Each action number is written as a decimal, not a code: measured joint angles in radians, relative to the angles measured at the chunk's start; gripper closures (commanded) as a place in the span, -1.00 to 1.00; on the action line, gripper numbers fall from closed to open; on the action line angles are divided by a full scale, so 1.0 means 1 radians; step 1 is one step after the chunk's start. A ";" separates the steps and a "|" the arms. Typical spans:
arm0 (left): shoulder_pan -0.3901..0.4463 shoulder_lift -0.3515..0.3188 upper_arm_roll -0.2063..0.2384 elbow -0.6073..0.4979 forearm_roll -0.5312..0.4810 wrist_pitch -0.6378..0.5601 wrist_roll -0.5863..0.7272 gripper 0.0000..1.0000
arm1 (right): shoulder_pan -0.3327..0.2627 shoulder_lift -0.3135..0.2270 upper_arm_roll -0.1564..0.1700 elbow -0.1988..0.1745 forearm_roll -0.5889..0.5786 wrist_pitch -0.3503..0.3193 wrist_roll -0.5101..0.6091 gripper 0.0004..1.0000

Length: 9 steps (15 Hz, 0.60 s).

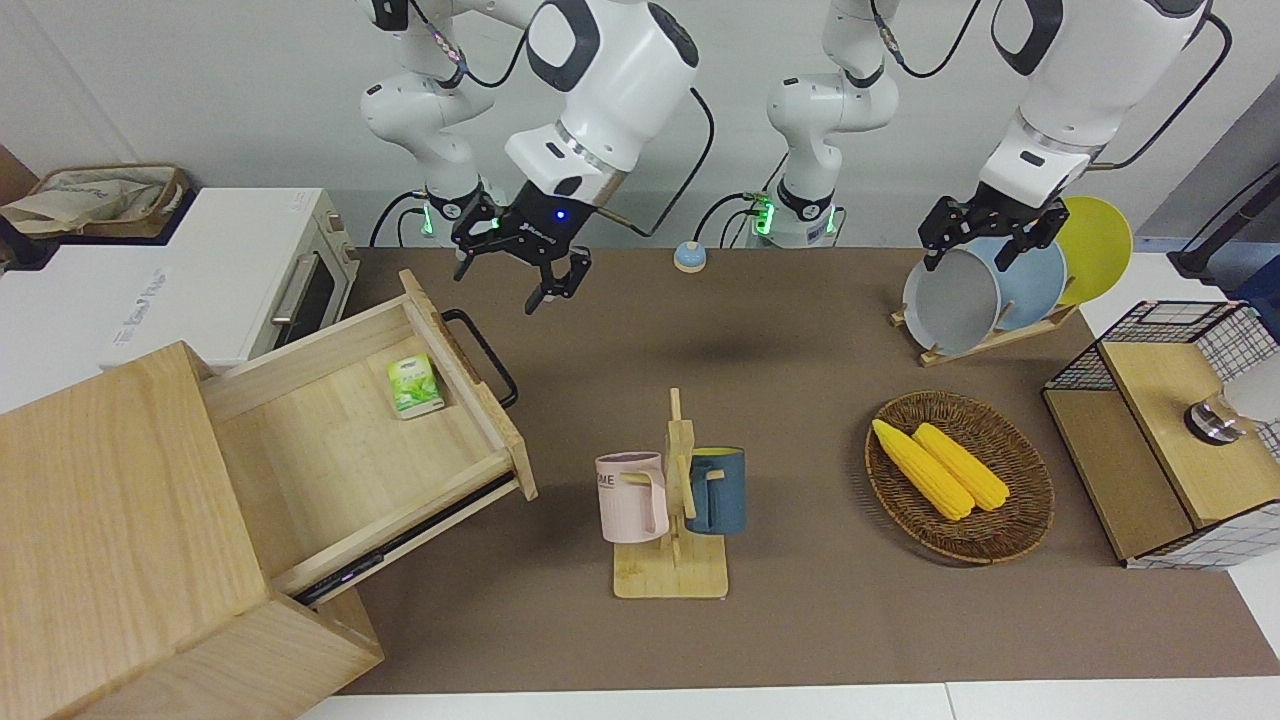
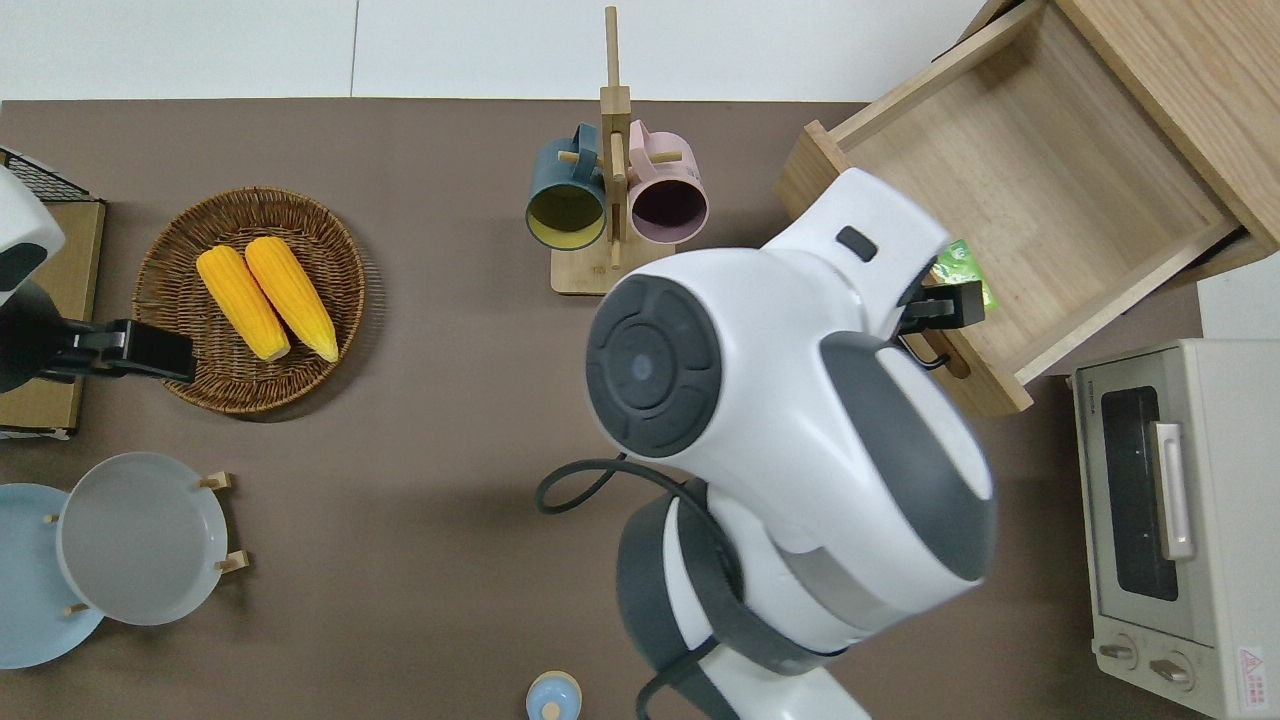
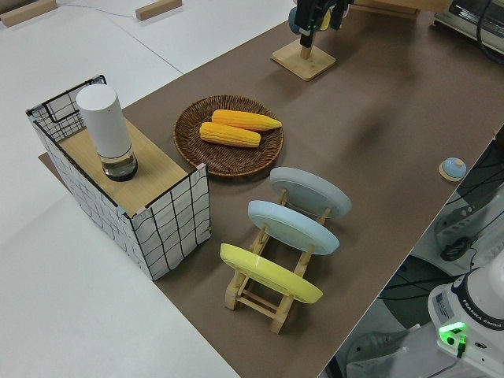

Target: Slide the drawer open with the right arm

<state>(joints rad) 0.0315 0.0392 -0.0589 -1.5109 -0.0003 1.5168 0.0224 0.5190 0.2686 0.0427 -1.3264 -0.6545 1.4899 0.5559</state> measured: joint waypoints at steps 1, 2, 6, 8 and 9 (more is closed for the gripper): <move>0.000 0.000 0.000 0.000 0.000 0.000 0.000 -0.99 | -0.025 -0.017 -0.001 0.000 0.037 0.014 -0.011 -0.97; 0.000 0.000 0.000 0.000 0.000 0.000 0.000 -0.99 | -0.048 -0.032 -0.001 0.000 0.069 0.023 -0.023 -0.97; 0.000 0.000 0.000 0.000 0.000 0.000 0.000 -0.99 | -0.147 -0.084 -0.003 0.000 0.213 0.032 -0.082 -0.97; 0.000 0.000 0.000 0.000 0.000 0.000 0.000 -0.99 | -0.198 -0.101 -0.004 0.000 0.282 0.034 -0.099 -0.97; 0.000 0.000 0.000 0.000 0.000 0.000 0.000 -0.99 | -0.227 -0.111 -0.004 0.000 0.320 0.035 -0.115 -0.97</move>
<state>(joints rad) 0.0315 0.0392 -0.0589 -1.5109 -0.0003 1.5168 0.0224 0.2918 0.1575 0.0386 -1.3263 -0.3348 1.5248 0.4406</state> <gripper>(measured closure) 0.004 0.013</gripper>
